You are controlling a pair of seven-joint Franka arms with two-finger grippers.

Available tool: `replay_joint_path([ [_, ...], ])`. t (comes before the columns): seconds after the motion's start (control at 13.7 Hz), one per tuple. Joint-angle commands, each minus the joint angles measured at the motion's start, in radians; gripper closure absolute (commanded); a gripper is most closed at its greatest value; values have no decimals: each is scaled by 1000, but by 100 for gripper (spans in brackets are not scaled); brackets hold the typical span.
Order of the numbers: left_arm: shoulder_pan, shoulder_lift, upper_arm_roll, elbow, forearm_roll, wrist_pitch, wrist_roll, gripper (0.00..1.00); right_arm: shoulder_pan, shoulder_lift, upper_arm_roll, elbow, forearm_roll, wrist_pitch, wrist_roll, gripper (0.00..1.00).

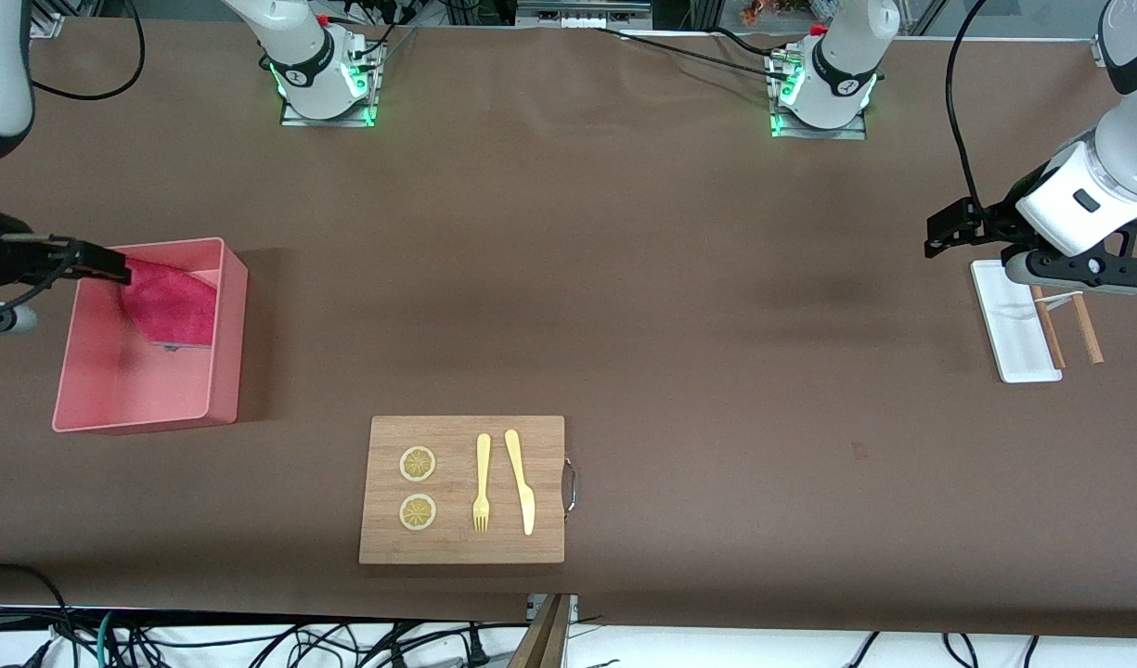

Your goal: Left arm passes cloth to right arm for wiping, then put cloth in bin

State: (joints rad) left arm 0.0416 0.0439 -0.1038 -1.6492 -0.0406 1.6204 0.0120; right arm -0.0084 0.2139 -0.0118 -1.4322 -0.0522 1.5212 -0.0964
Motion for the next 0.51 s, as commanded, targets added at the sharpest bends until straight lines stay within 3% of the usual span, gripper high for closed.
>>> replay_joint_path([
  [0.0, 0, 7, -2, 23, 21, -16, 0, 0, -25, -54, 55, -33, -18, 4, 15, 0],
  [0.44, -2, 5, -4, 23, 21, -16, -6, 0, -42, -140, 61, -54, -9, -19, 18, 0],
])
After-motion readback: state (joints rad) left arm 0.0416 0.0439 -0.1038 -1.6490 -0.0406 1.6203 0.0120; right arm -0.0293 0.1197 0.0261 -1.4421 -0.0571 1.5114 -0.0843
